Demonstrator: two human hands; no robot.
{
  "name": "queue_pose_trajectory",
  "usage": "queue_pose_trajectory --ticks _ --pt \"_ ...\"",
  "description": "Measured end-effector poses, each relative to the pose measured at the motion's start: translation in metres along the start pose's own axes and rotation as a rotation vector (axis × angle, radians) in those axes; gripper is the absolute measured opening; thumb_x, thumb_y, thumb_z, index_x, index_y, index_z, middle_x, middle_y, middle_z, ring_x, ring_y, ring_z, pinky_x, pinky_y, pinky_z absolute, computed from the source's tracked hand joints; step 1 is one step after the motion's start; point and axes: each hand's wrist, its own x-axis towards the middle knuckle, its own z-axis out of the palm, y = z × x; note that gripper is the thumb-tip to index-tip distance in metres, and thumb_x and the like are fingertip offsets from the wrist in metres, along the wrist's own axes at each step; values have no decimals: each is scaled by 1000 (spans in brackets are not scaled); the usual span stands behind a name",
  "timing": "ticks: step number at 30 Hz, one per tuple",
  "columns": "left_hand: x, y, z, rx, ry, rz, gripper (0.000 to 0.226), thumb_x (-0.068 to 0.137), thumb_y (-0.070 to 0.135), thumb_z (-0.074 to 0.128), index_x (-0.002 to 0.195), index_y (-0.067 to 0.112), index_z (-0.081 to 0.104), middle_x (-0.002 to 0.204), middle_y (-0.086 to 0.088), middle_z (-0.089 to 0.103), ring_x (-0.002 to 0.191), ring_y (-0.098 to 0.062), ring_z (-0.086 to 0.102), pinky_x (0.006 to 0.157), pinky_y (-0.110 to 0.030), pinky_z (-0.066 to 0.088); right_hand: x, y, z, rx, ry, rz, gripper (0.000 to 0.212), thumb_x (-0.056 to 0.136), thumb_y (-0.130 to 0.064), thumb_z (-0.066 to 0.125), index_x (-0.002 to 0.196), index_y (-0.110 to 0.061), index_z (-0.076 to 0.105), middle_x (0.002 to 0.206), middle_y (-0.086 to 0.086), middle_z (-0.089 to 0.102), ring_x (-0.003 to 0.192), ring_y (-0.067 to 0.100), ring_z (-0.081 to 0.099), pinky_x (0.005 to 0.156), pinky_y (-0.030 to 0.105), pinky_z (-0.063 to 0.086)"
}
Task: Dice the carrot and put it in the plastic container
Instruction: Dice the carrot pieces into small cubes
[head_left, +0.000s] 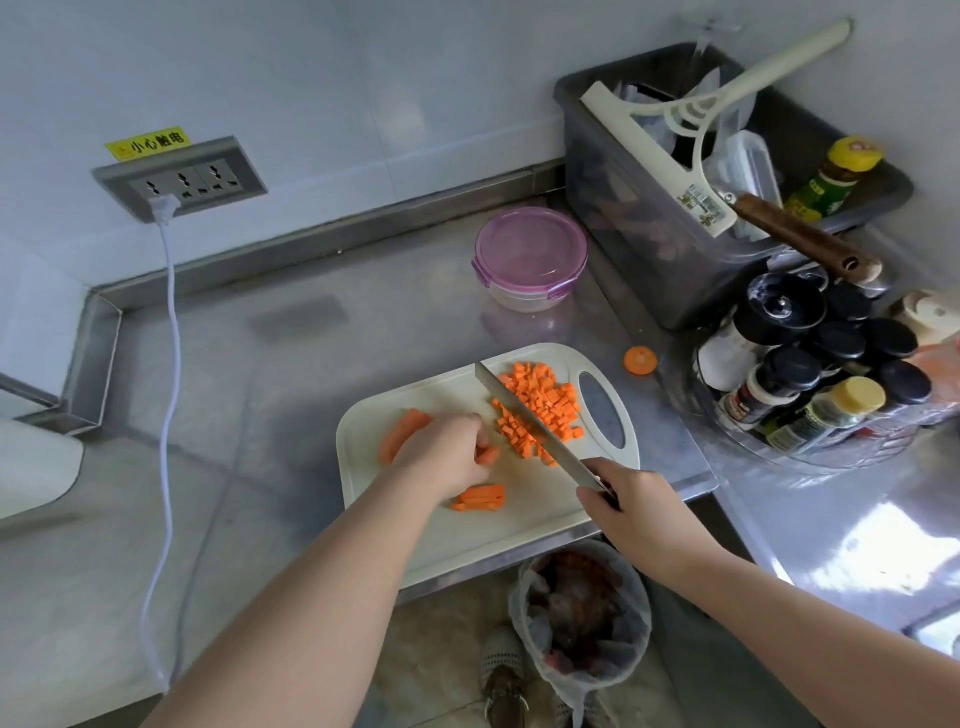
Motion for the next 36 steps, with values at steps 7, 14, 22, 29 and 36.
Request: queue_pose_trajectory --ticks 7,14,22,29,36 --pt "-4 -1 14 -135 107 -72 25 88 33 63 104 14 61 108 -2 66 101 -21 62 84 -34 49 1 -6 10 -45 -41 7 23 100 -25 43 116 -19 58 62 -8 49 54 12 47 54 25 37" --pt "-8 7 19 -148 198 -170 24 88 24 60 108 11 59 112 -6 61 105 -25 59 77 -33 45 -4 -23 18 -244 -70 -31 29 102 -29 32 124 -22 51 87 -1 62 78 23 61 72 38 52" --pt "-13 8 21 -212 232 -233 22 87 27 63 102 12 64 106 -3 66 99 -23 63 72 -30 45 -3 -25 24 -295 -82 -26 31 103 -29 30 129 -23 47 97 -1 66 84 22 66 77 39 56" --pt "-12 10 21 -222 227 -264 20 87 24 61 103 13 64 103 -2 67 98 -23 63 68 -28 42 1 -25 32 -406 -166 61 36 99 -13 39 134 -19 38 97 1 64 84 22 66 76 38 58" --pt "-8 9 25 -320 253 -269 20 87 28 63 102 15 66 98 0 69 92 -21 64 73 -30 50 2 -25 26 -279 -108 107 30 102 -23 29 127 -18 46 98 6 65 87 26 64 77 41 54"
